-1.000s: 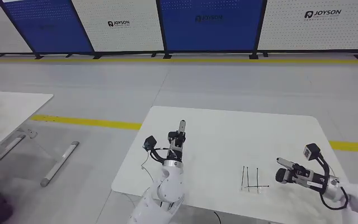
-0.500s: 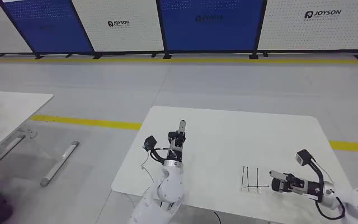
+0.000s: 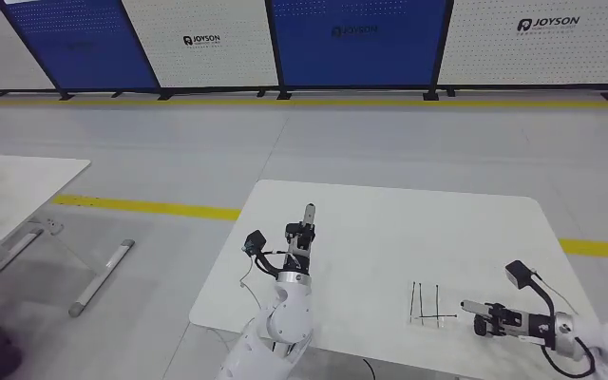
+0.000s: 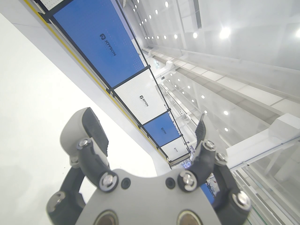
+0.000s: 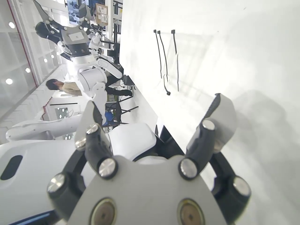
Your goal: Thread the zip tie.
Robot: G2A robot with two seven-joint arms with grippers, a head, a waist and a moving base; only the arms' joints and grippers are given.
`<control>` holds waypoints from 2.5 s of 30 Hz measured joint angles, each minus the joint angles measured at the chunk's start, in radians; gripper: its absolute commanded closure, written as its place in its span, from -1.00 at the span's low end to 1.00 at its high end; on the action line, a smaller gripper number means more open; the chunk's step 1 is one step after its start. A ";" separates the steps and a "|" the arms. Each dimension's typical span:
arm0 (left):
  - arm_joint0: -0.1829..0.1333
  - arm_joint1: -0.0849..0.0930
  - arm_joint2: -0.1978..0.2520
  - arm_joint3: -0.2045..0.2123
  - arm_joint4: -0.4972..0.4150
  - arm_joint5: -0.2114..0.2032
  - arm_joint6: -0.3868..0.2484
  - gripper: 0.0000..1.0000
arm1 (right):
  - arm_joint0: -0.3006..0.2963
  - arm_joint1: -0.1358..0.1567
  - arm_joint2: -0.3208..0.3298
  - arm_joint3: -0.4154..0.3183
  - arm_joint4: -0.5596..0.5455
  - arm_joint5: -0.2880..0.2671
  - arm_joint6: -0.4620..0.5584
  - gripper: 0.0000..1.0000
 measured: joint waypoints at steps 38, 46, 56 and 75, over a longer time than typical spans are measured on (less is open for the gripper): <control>0.000 0.000 0.000 0.000 0.000 0.000 0.000 -1.00 | 0.064 0.052 -0.158 0.038 0.059 0.014 -0.078 -0.68; 0.000 0.000 0.000 0.000 0.000 0.000 0.000 -1.00 | 0.104 0.048 -0.202 0.102 0.054 0.024 -0.091 0.00; 0.000 0.000 0.000 0.000 0.000 0.000 0.000 -1.00 | 0.098 0.056 -0.202 0.114 0.057 0.007 -0.082 0.04; 0.000 0.000 0.000 0.000 0.000 0.000 0.000 -1.00 | 0.097 0.068 -0.207 0.117 0.062 0.003 -0.079 0.36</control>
